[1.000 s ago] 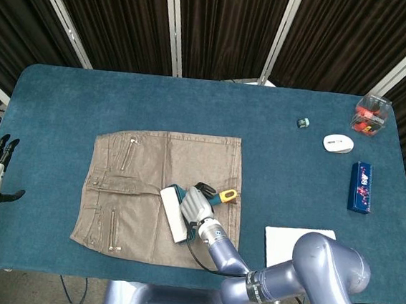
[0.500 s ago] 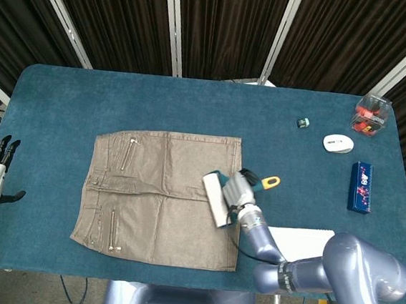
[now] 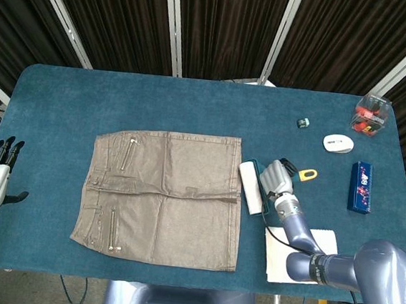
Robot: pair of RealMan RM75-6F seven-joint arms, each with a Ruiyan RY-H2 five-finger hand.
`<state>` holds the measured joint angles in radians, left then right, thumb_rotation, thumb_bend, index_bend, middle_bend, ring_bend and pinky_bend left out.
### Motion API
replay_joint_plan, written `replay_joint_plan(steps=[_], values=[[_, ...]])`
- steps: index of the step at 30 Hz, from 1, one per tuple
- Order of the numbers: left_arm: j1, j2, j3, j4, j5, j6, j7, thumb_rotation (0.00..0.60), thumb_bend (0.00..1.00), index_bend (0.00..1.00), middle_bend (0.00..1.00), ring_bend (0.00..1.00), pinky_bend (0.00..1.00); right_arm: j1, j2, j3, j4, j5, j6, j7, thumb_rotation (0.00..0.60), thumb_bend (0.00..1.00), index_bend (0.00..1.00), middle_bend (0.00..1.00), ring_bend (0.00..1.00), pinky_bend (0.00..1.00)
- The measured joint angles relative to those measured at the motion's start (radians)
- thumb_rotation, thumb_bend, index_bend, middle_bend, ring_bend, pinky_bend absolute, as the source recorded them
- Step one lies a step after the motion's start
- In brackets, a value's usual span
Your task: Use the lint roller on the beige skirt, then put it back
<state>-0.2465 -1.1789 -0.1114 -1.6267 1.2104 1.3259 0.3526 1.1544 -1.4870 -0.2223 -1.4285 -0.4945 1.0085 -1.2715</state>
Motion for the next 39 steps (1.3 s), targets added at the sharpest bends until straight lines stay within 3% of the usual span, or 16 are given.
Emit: replay_joint_plan(steps=[5,8,10,12,16,24,28,35,39], values=[[0.000,0.001,0.000,-0.001,0.002,0.001,-0.003,0.600,0.00,0.00,0.00,0.00,0.00,-0.028,0.014,0.003,0.038,0.003,-0.013,0.017,0.600,0.72,0.59,0.63,0.56,0.57],[0.000,0.003,0.002,-0.003,0.005,0.002,-0.003,0.600,0.00,0.00,0.00,0.00,0.00,-0.041,0.014,0.007,0.053,-0.012,-0.016,0.031,0.600,0.41,0.40,0.48,0.45,0.57],[0.001,0.003,0.002,-0.005,0.005,0.003,-0.003,0.600,0.00,0.00,0.00,0.00,0.00,-0.051,0.016,0.012,0.057,-0.024,-0.018,0.046,0.600,0.11,0.17,0.27,0.28,0.53],[0.001,0.004,0.003,-0.007,0.006,0.004,-0.004,0.600,0.00,0.00,0.00,0.00,0.00,-0.062,0.021,0.022,0.054,-0.022,-0.019,0.057,0.600,0.00,0.06,0.16,0.16,0.45],[0.003,0.007,0.004,-0.013,0.011,0.006,-0.007,0.600,0.00,0.00,0.00,0.00,0.00,-0.072,0.038,0.041,0.028,-0.017,-0.020,0.080,0.600,0.00,0.01,0.09,0.06,0.35],[0.006,0.019,0.009,-0.025,0.031,0.011,-0.028,0.600,0.00,0.00,0.00,0.00,0.00,-0.115,0.114,0.054,-0.067,-0.092,0.041,0.139,0.600,0.00,0.01,0.08,0.05,0.33],[0.013,0.021,0.012,-0.024,0.057,0.035,-0.035,0.600,0.00,0.00,0.00,0.00,0.00,-0.160,0.173,0.057,-0.138,-0.145,0.102,0.208,0.600,0.00,0.01,0.07,0.03,0.26],[0.025,0.010,0.023,0.000,0.129,0.075,-0.083,0.600,0.00,0.00,0.00,0.00,0.00,-0.303,0.270,0.046,-0.195,-0.369,0.232,0.497,0.600,0.00,0.00,0.00,0.00,0.01],[0.042,-0.003,0.038,0.023,0.195,0.122,-0.138,0.600,0.00,0.00,0.00,0.00,0.00,-0.418,0.303,0.035,-0.172,-0.523,0.339,0.742,0.600,0.00,0.00,0.00,0.00,0.00]])
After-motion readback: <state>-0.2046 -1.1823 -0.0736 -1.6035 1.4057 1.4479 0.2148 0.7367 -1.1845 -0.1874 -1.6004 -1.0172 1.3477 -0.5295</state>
